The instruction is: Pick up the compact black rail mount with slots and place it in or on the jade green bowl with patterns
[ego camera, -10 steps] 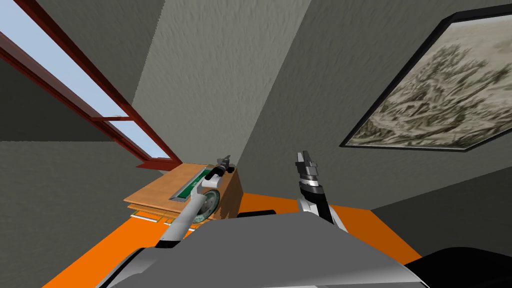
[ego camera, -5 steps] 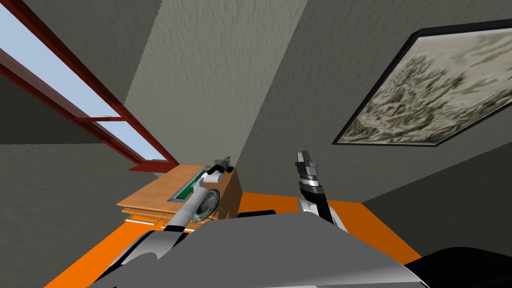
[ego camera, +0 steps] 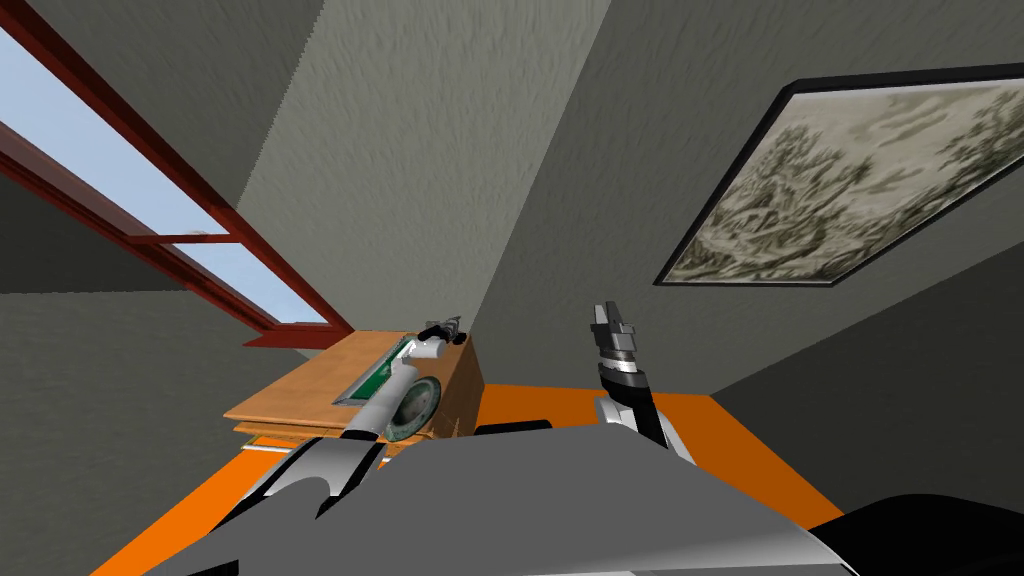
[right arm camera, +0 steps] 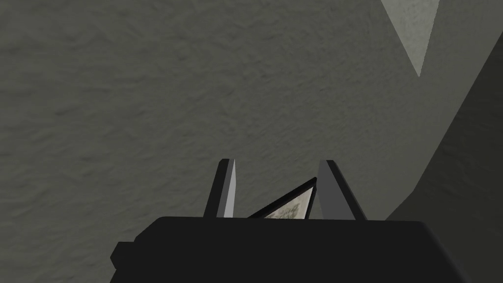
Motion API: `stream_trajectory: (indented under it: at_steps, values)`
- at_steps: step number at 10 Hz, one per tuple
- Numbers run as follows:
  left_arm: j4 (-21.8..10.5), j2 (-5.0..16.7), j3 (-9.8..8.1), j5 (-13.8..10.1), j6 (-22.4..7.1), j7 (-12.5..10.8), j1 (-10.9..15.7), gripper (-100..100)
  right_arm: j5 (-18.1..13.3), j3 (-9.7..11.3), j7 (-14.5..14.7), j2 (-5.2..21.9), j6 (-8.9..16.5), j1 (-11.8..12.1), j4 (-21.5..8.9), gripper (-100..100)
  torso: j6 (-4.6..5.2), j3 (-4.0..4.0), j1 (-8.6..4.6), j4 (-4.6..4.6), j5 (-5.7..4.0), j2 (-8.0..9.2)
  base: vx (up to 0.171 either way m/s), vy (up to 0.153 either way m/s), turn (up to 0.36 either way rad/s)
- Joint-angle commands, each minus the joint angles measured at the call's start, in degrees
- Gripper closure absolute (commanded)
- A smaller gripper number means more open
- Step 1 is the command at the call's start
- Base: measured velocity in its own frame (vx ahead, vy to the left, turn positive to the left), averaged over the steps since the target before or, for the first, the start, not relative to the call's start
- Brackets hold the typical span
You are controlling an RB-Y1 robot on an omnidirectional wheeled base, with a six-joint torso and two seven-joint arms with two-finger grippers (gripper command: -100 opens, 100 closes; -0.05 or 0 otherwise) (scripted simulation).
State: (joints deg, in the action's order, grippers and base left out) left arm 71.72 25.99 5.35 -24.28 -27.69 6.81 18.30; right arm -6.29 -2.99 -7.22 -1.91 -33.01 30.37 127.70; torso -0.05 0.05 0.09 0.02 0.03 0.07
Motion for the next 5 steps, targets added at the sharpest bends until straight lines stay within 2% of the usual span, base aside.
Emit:
stream_trajectory:
  at_steps: [1, 2, 3, 4, 5]
  values:
    - [-2.86, 0.66, 0.12, -1.46, -2.86, 0.63, 1.92, -100, 0.0, 0.0, 0.0, 0.0, 0.0, 0.0, 0.0, 0, 0.0, 0.0, 0.0, 0.0, 0.0, 0.0, -0.027, 0.015, -0.098]
    - [-3.42, 0.66, 0.12, -1.46, -3.72, 0.63, 1.92, -100, 0.0, 0.0, 0.0, 0.0, 0.0, 0.0, 0.0, 0, 0.01, 0.0, 0.0, 0.0, -0.01, 0.0, -0.022, 0.016, -0.043]
    - [-5.27, 1.14, 0.25, -2.64, -6.08, 1.18, 3.95, -100, 0.0, 0.0, 0.0, 0.0, 0.0, 0.0, 0.0, 0, 0.0, -0.01, -0.01, 0.0, 0.0, -0.02, -0.022, 0.012, -0.073]
    - [-6.5, 1.14, 0.25, -2.64, -6.53, 1.18, 3.95, -100, 0.0, 0.0, 0.0, 0.0, 0.0, 0.0, 0.0, 0, 0.01, -0.02, -0.02, 0.0, -0.01, -0.03, -0.019, 0.014, -0.051]
    - [-8.89, 1.66, 0.37, -3.76, -8.68, 1.72, 5.91, -100, 0.0, 0.0, 0.0, 0.0, 0.0, 0.0, 0.0, 0, 0.0, -0.02, -0.01, -0.01, 0.0, -0.04, -0.024, 0.019, -0.092]
